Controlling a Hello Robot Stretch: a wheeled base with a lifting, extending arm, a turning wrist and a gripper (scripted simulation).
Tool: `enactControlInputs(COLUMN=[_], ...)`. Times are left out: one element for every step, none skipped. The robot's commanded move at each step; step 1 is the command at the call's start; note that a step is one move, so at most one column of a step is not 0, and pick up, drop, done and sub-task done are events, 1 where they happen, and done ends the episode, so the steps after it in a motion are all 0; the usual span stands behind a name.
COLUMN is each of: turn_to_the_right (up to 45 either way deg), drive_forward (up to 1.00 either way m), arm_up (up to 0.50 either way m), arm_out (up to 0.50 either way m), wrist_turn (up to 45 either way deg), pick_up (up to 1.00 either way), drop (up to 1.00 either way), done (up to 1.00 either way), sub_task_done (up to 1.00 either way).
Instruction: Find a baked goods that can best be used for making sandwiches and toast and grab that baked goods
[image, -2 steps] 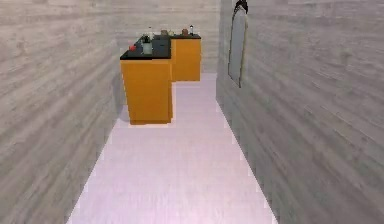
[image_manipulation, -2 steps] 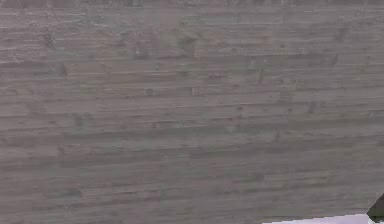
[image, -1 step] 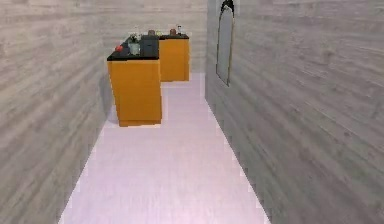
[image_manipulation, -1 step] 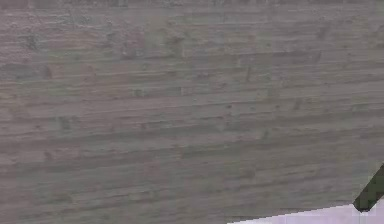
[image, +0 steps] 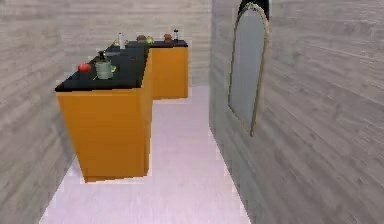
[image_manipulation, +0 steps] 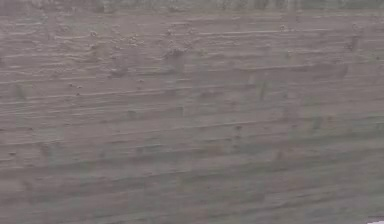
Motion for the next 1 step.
enactControlInputs(turn_to_the_right=[0.0], drive_forward=[1.00], arm_up=[0.00], arm_out=[0.00], wrist_turn=[0.0], pick_up=[0.00], drop=[0.00], done=[0.00], sub_task_done=[0.00])
